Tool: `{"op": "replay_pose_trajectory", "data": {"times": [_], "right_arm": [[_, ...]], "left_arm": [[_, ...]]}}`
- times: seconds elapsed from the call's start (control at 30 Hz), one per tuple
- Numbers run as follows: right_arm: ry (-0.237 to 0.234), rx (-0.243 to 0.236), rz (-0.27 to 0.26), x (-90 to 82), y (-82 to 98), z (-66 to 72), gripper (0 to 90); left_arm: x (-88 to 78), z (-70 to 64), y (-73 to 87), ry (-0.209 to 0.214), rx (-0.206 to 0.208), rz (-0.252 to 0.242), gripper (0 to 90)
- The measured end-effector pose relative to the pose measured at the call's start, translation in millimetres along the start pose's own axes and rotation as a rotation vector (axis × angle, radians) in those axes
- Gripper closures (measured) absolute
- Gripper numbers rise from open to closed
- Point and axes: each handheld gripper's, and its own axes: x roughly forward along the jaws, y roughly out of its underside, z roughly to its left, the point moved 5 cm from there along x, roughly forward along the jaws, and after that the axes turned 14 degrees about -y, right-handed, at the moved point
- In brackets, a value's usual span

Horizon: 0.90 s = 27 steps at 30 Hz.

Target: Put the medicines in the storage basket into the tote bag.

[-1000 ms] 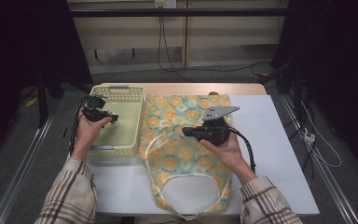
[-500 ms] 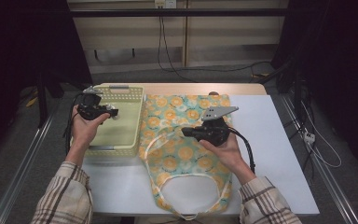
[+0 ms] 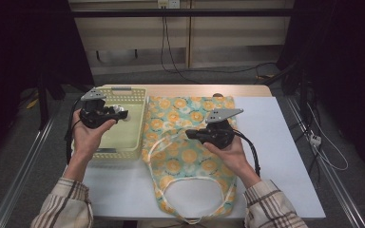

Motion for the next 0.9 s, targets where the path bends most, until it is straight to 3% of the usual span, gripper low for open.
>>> {"op": "replay_pose_trajectory", "data": {"times": [0.2,0.33,0.43,0.9], "right_arm": [[0.003,0.000,0.000,0.0,1.5,-1.1,90.0],[0.007,0.000,0.006,0.9,2.3,-1.3,90.0],[0.008,0.000,0.007,0.9,2.5,-1.4,90.0],[0.015,0.000,0.006,0.8,3.0,-2.5,90.0]], "left_arm": [[-12.5,-16.4,3.9,0.027,0.034,-0.014,60.3],[-20.1,-30.4,5.1,0.051,0.033,-0.023,60.3],[-24.0,-40.0,5.9,0.053,0.061,-0.030,60.2],[-33.8,-93.6,12.1,0.153,0.113,-0.049,60.2]]}}
